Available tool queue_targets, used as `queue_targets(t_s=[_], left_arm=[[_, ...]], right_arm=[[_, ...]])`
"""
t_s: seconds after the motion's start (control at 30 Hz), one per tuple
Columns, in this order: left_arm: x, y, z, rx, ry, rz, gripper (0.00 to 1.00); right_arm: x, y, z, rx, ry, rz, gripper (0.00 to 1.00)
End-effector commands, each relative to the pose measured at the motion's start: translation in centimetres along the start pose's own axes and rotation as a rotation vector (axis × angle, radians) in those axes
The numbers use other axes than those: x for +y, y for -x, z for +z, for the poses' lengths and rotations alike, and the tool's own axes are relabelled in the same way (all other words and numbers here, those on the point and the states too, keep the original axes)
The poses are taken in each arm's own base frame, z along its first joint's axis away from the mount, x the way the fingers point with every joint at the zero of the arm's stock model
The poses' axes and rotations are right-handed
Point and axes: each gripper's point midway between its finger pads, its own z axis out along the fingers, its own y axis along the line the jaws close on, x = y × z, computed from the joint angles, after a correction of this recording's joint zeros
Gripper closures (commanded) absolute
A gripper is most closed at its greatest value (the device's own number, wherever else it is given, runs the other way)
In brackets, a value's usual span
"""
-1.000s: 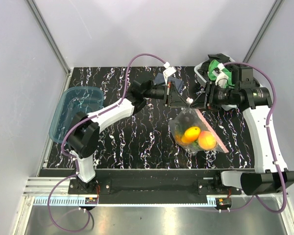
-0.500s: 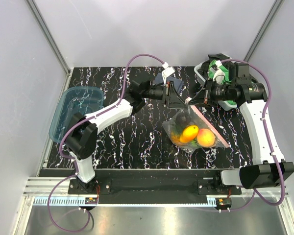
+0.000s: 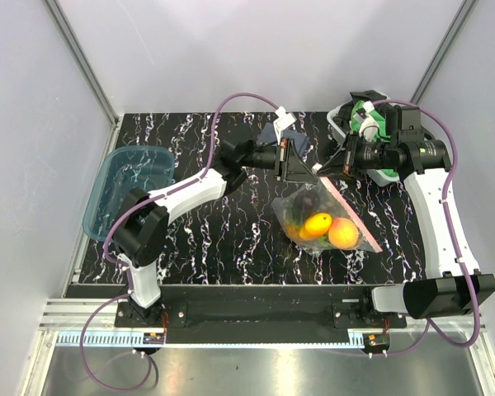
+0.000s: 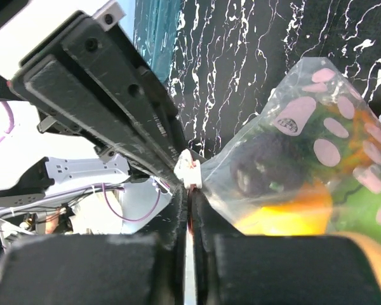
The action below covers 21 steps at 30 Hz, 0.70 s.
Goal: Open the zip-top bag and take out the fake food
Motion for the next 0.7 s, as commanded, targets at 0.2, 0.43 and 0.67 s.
queue_targets(t_s=[0.2,0.43,0.67], left_arm=[[-1.2,0.4,-0.4,0.033,0.047,0.107,1.00],[-1.6,0.4,-0.4,0.025,0.035,0.101,1.00],[-1.9,0.4,-0.5,0.027,0.028,0.105,1.00]], right_arm=[[1.4,0.6,-0.8,-0.056,0.016,-0.017,0.57],[1.2,0.8,-0.2,-0.045,0.035,-0.009,0.55],[0.9,0.6,0.1,-0.042,0.039,-0.017,0.62]])
